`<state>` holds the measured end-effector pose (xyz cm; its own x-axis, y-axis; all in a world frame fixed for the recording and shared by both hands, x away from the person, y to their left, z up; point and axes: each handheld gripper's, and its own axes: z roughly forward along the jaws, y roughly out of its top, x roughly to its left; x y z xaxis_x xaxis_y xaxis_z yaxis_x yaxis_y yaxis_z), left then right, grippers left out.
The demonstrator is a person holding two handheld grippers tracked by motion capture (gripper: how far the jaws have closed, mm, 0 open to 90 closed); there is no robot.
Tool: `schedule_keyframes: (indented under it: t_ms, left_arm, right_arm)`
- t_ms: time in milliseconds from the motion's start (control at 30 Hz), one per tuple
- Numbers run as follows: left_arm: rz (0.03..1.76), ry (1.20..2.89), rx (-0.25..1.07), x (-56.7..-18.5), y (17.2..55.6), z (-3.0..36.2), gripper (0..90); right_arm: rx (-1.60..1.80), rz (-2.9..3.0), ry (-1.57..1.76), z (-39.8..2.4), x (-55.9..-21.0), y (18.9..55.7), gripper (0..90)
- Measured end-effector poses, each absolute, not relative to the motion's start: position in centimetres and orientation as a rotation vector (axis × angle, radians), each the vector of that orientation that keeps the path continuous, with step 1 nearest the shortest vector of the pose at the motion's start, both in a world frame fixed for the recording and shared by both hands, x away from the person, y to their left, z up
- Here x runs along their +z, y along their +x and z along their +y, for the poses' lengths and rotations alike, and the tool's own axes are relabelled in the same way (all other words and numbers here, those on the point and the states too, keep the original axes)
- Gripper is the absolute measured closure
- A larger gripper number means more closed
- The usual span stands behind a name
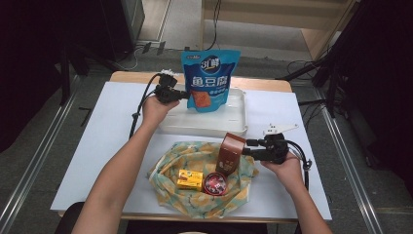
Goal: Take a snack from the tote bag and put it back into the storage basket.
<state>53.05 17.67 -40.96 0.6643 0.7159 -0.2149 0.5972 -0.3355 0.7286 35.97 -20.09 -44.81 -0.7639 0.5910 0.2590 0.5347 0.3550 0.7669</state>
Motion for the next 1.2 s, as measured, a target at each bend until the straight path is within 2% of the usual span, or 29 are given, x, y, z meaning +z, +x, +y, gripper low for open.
schedule_keyframes:
  t_ms: [300,533,767,1200]
  left_arm:
    - [1.052,2.017,0.192,-41.1,54.2,18.5,88.8]
    - [1.045,1.998,0.133,-41.3,54.2,19.1,85.3]
    - [1.039,1.995,0.081,-40.7,53.9,19.9,74.7]
    - [0.986,2.042,-0.007,-40.0,52.1,20.5,64.9]
  right_arm:
    - [1.396,2.521,1.068,-20.5,-44.8,35.4,51.1]
    - [1.406,2.504,1.074,-20.9,-44.8,35.0,51.3]
    - [1.401,2.504,1.076,-20.9,-44.8,35.0,51.2]
    - [1.399,2.497,1.079,-21.1,-44.7,34.8,51.2]
